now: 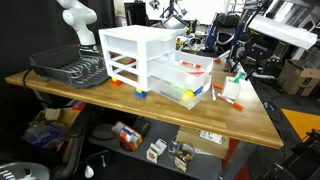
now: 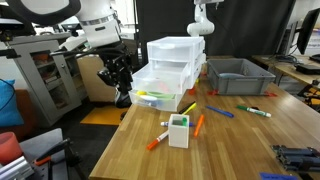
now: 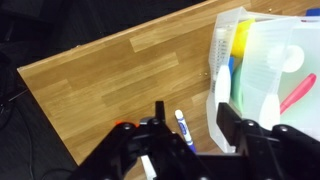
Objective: Close the middle drawer of the cabinet on the table
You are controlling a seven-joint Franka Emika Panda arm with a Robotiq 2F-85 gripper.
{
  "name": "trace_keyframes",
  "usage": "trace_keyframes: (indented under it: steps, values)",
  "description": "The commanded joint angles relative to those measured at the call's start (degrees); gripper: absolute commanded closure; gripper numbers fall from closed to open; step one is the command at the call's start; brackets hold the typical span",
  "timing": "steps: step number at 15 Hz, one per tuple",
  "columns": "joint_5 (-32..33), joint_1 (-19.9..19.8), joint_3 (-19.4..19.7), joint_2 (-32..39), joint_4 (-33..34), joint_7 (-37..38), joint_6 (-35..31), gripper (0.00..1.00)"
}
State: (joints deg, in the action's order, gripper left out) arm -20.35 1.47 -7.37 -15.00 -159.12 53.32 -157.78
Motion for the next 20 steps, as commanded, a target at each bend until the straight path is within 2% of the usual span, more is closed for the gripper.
trace_keyframes:
  steps: [1,5,13,20]
  values:
    - [1.45,-0.75,0.13,5.06,2.02,0.83,-4.72,0.74]
    - [2.37,-0.26,0.78,11.57,6.44,-0.12,-8.53,0.99]
    - [2.05,0.98,2.86,22.44,16.54,-2.41,-9.77,1.0]
    - [1.44,1.54,3.44,24.51,20.17,-5.02,-9.58,1.0]
